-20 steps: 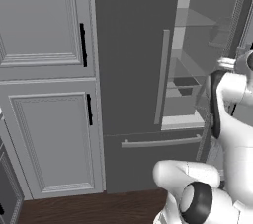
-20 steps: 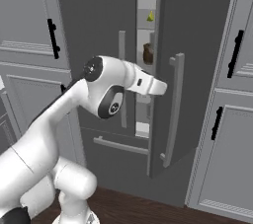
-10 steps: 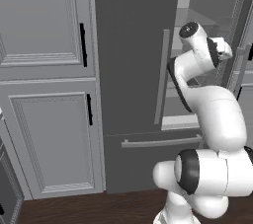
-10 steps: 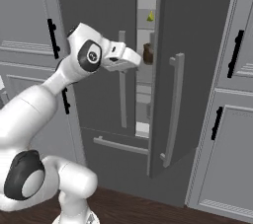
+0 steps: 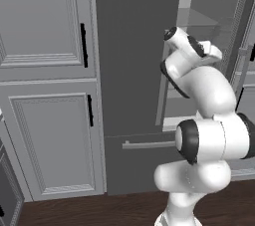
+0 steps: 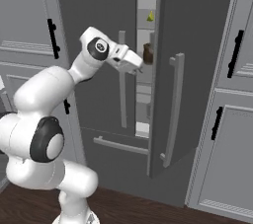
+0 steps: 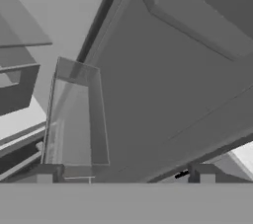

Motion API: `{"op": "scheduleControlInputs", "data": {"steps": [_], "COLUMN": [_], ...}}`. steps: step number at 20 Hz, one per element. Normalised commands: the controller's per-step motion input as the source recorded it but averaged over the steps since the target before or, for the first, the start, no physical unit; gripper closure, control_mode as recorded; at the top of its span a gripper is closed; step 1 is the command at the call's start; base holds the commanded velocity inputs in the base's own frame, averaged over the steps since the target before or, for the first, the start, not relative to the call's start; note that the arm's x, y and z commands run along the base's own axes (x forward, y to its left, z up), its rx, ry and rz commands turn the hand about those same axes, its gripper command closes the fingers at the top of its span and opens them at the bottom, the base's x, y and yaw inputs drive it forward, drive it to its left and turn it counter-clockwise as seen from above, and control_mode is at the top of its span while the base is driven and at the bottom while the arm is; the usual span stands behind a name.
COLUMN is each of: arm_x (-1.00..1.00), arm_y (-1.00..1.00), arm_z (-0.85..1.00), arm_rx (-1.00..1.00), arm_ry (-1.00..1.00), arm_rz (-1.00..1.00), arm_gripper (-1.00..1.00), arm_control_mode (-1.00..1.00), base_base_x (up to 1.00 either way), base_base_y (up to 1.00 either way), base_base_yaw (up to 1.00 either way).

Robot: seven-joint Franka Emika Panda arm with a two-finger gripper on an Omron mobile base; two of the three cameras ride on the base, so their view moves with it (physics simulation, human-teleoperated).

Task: Grab a lemon wedge from the fridge and one ice cube from the ice bowl, and put them in the glass of lemonade.

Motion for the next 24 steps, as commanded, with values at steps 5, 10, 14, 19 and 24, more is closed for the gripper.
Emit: {"op": "scheduleControlInputs", "data": {"steps": [5,10,14,19,24], "arm_x": [0.05,0.0,-0.29,-0.69,-0.84], "arm_y": [-0.55,-0.74,-0.69,-0.85,-0.96], "arm_z": [0.0,0.0,0.0,0.0,-0.05], "arm_rx": [-0.02,0.0,0.0,0.01,0.05], "arm_ry": [0.06,0.0,-0.01,-0.12,-0.26], "arm_rz": [-0.05,-0.06,-0.1,-0.14,-0.15], "arm_gripper": [-1.0,-1.0,-1.0,-1.0,-1.0], "arm_control_mode": [-1.0,-1.0,-1.0,-1.0,-1.0], "base_base_x": [0.0,0.0,0.0,0.0,0.0], "base_base_y": [0.0,0.0,0.0,0.0,0.0], "base_base_yaw": [0.0,0.0,0.0,0.0,0.0]}}
